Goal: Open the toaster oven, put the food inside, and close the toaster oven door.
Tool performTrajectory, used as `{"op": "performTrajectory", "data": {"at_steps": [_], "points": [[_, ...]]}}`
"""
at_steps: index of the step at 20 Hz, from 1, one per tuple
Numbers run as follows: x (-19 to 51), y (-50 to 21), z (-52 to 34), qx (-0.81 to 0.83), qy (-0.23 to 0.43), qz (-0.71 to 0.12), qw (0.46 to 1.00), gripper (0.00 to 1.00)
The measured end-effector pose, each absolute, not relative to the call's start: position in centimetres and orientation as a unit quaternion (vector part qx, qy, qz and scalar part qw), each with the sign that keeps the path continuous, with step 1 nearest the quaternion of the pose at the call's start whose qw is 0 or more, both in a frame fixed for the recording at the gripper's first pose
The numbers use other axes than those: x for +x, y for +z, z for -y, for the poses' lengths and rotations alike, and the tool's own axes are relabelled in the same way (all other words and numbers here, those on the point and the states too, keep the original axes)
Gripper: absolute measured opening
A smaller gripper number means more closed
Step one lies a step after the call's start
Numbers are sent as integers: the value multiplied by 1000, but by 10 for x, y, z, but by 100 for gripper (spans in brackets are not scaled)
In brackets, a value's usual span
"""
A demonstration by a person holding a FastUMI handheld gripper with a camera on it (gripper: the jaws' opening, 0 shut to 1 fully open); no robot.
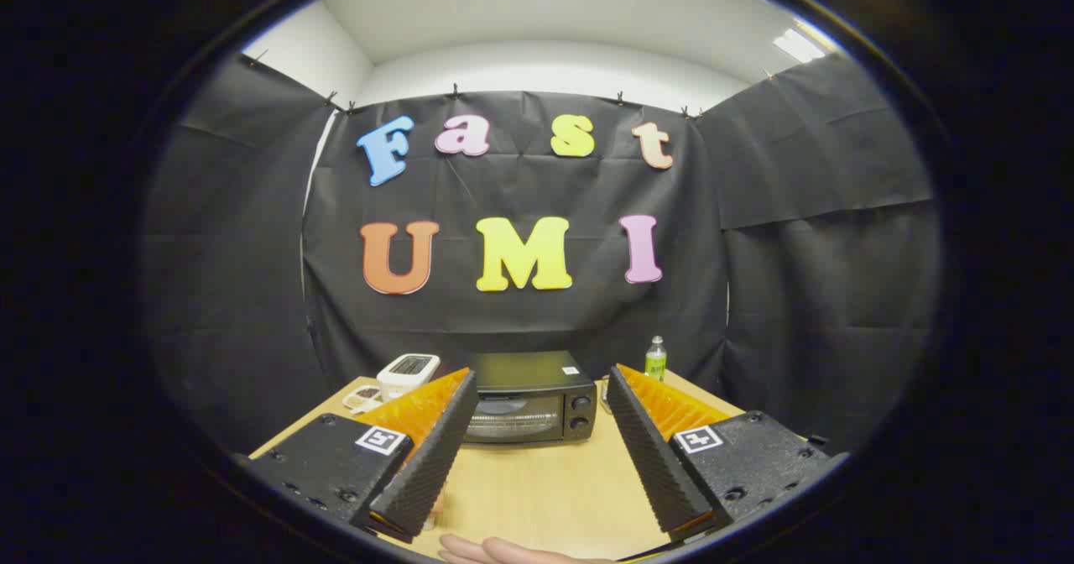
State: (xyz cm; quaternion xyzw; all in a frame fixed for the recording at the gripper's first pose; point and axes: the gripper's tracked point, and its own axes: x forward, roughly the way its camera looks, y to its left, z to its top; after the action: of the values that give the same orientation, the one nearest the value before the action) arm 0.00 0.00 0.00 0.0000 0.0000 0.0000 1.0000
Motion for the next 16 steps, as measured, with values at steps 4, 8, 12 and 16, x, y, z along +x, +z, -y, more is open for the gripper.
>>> {"op": "performTrajectory", "data": {"at_steps": [4, 8, 12, 16], "points": [[2, -5, -2, 1, 2, -7, 1000, 100], [2, -6, -5, -9, 1, -5, 1000, 100], [9, -9, -6, -13, -1, -7, 1000, 100], [40, -15, -4, -12, -13, -14, 1000, 100]]}}
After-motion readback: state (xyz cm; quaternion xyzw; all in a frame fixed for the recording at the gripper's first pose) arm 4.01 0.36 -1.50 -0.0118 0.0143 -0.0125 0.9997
